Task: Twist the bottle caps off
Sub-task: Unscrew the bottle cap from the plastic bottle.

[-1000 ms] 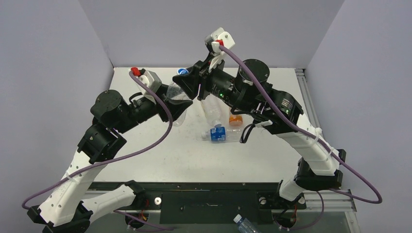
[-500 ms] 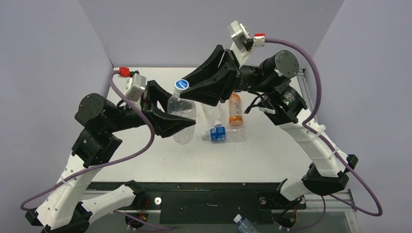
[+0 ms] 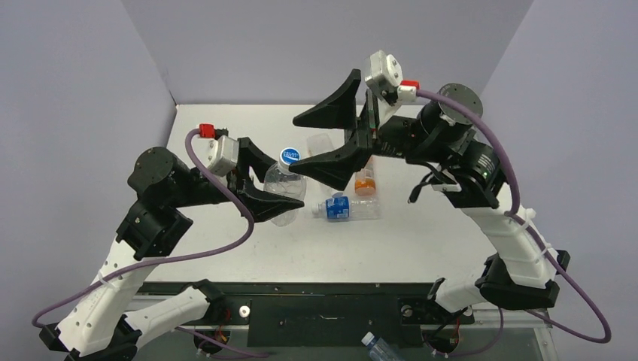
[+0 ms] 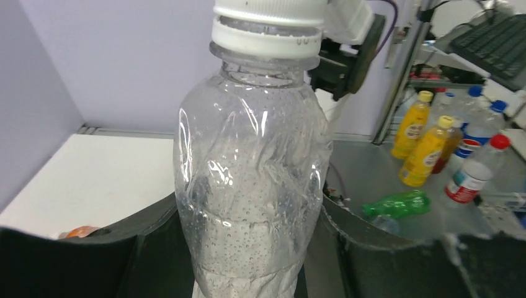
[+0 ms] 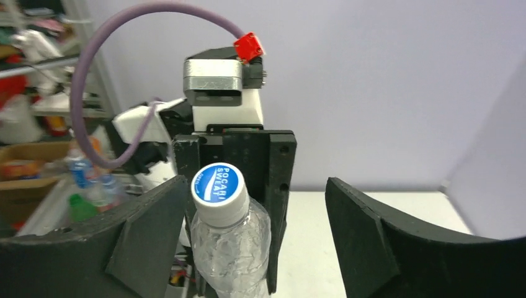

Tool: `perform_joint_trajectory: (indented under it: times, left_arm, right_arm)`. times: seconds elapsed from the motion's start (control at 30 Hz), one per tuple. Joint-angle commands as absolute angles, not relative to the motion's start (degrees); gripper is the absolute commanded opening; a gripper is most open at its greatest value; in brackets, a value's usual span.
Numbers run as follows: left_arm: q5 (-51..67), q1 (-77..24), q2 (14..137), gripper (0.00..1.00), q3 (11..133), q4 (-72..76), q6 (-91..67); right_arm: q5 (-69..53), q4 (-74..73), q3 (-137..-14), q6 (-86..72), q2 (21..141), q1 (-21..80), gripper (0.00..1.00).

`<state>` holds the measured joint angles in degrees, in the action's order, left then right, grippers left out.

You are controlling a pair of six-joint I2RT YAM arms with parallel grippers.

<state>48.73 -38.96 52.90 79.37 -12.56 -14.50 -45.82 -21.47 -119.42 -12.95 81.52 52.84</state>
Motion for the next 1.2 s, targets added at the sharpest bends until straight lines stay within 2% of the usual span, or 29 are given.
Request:
perform_joint_trajectory:
  times: [0.0, 0.23, 0.5, 0.8, 1.03, 1.17]
  left_arm:
    - [39.9, -39.1, 51.1, 0.0, 77.3, -14.0, -1.3]
    - [32.8, -39.1, 50.5, 0.0, 75.1, -12.0, 4.9]
    - [32.8, -39.2, 49.7, 0.0, 74.2, -11.4, 4.8]
    - [32.4, -39.2, 49.3, 0.0, 74.1, -10.5, 2.3]
    - [32.4, -39.1, 49.9, 0.0, 75.0, -9.4, -3.1]
    - [33.3, -39.1, 50.3, 0.0, 75.7, -8.3, -7.2]
  right_arm:
    - [-20.1, -37.0, -122.1, 6.5, 78.5, 59.7, 0.78]
    - [-2.0, -36.6, -123.1, 9.6, 81.5, 69.3, 0.79]
    - [1.7, -23.1, -119.0, 4.5, 81.5, 69.6, 0.55]
    - [-1.7, -21.2, -119.7, 1.5, 83.5, 68.9, 0.31]
    - [-1.7, -19.9, -118.8, 1.7, 83.5, 68.9, 0.02]
    - [-4.7, -18.7, -118.2, 2.3, 83.0, 68.7, 0.0]
